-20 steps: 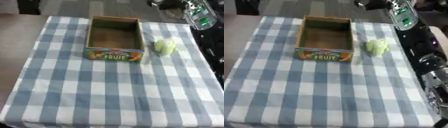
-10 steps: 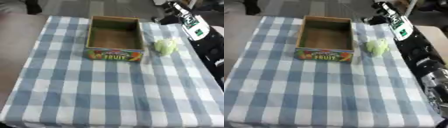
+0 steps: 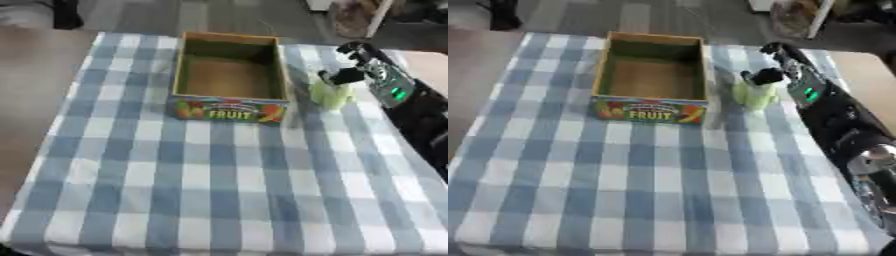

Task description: Pick up objects on the table and place them in the box.

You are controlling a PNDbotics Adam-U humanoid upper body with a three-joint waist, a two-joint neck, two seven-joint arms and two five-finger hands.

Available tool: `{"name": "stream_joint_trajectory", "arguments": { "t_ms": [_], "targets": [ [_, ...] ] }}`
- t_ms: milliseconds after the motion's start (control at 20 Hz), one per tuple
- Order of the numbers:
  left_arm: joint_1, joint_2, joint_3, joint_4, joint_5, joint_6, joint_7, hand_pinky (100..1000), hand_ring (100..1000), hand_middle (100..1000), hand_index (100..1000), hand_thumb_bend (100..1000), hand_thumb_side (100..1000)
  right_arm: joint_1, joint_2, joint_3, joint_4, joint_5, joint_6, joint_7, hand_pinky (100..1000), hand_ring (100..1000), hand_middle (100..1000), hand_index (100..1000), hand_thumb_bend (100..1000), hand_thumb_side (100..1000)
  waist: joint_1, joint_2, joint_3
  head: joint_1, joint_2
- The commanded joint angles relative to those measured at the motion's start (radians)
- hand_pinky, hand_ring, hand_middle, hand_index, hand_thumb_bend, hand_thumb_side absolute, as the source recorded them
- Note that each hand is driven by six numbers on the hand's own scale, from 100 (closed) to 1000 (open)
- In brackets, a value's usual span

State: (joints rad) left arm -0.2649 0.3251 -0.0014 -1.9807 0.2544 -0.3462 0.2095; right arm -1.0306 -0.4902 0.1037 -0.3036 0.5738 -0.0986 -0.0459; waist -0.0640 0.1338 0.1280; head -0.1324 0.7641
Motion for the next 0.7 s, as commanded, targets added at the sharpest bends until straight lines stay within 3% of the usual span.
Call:
{"name": "stream_joint_trajectory", "arguments": {
  "t_ms": [50,300,700],
  "targets": [
    [-0.006,0.02,0.007,-0.019,-0.002,-0.002,0.001,631,560,596,713,100,604,-0.025,-0.046,-0.014,0.055,0.052,-0.045,-0.018,824,878,843,861,431,292,0.004,-0.018,-0.005,0.004,0.006],
    [-0.004,0.02,0.008,-0.019,-0.004,-0.003,0.003,631,560,596,713,100,604,-0.011,-0.056,-0.057,0.037,0.126,-0.107,0.005,804,858,832,860,435,308,0.006,-0.02,-0.014,0.008,0.006],
    [0.002,0.021,0.013,-0.019,-0.008,-0.004,0.008,631,560,596,713,100,604,0.015,-0.084,-0.16,-0.141,0.245,-0.198,0.048,789,843,823,868,439,319,0.008,-0.022,-0.023,0.014,0.006]
  ]
}}
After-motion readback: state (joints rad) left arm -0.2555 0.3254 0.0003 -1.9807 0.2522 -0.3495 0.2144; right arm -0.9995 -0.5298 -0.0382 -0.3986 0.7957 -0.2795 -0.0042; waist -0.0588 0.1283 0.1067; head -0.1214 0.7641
